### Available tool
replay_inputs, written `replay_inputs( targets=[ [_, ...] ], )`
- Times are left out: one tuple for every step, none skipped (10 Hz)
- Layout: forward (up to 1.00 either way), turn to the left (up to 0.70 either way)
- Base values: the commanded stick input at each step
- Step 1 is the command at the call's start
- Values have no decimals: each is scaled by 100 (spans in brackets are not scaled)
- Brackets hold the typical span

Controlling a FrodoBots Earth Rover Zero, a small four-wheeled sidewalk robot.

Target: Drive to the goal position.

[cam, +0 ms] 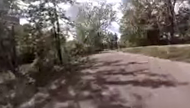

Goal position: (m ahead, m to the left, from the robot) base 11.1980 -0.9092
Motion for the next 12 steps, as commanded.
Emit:
replay_inputs(
  targets=[
    [100, 0],
    [100, 0],
    [100, 0],
    [100, 0],
    [100, 0],
    [100, 0],
    [100, 0],
    [100, 0],
    [100, 0],
    [100, 0],
    [100, 0],
    [100, 0]
  ],
)
